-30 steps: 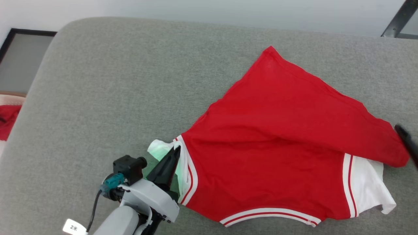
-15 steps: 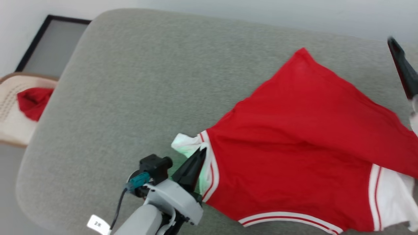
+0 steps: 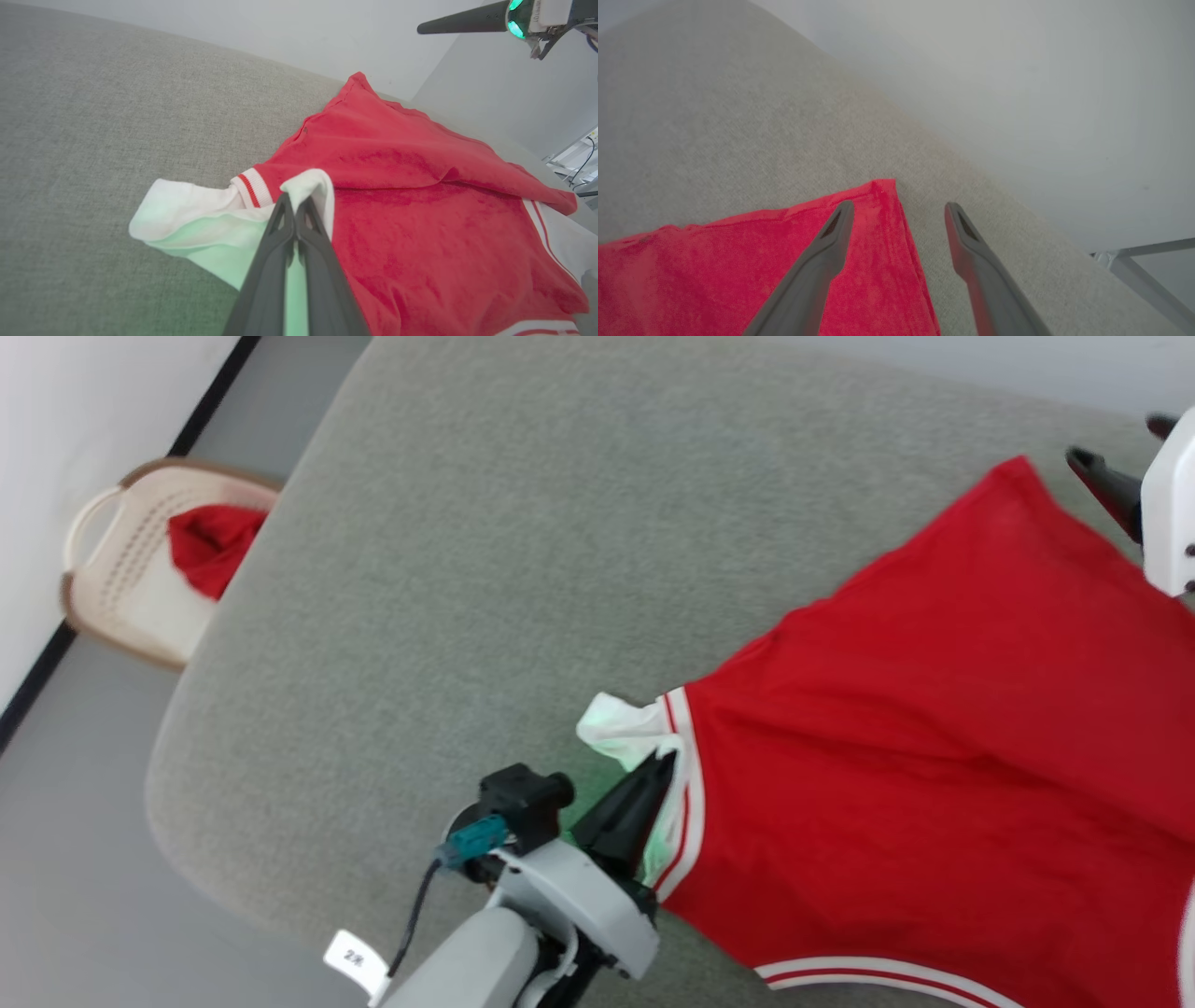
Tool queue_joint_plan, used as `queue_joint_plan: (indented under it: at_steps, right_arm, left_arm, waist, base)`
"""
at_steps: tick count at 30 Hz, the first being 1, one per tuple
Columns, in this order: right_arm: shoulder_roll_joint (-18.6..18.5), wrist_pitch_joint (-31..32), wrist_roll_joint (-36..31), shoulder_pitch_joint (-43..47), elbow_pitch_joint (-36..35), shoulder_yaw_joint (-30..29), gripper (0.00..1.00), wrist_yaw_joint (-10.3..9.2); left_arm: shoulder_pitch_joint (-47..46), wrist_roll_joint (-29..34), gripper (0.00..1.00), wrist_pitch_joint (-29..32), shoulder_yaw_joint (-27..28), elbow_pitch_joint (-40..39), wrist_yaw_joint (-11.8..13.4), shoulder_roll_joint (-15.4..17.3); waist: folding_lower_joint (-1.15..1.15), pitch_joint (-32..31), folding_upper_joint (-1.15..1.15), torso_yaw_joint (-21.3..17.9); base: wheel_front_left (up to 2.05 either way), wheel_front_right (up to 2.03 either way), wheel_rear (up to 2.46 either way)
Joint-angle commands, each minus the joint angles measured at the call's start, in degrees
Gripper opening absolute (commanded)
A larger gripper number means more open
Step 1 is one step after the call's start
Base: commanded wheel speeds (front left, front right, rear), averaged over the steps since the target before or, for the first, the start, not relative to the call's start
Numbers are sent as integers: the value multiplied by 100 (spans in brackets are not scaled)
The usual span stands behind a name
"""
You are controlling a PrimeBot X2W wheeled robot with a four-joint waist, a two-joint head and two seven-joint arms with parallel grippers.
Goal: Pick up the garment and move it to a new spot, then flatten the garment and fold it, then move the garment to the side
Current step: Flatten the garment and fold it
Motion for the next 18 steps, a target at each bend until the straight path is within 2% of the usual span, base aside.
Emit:
queue_joint_plan:
  at_steps: [1, 5, 13, 18]
  right_arm:
    - [45, 474, 146, -278, 347, 182, 100, -4]
    - [223, 1220, 308, -766, 1089, 347, 100, -4]
    - [632, 2381, 160, -1272, 2462, 481, 100, -4]
    - [839, 2547, -99, -1460, 2950, 501, 100, -4]
  left_arm:
    - [-96, -42, 0, -24, -81, -31, -19, -79]
    - [-168, -116, 0, -24, -213, -61, -20, -167]
    - [-199, -204, 0, -25, -310, -103, -22, -288]
    - [-208, -256, 0, -25, -287, -197, -22, -327]
  waist:
    - [0, 282, 0, 321]
    - [0, 439, 0, 503]
    - [0, 624, 0, 683]
    - [0, 703, 0, 698]
  base:
    - [0, 0, 0]
    - [0, 0, 0]
    - [0, 0, 0]
    - [0, 0, 0]
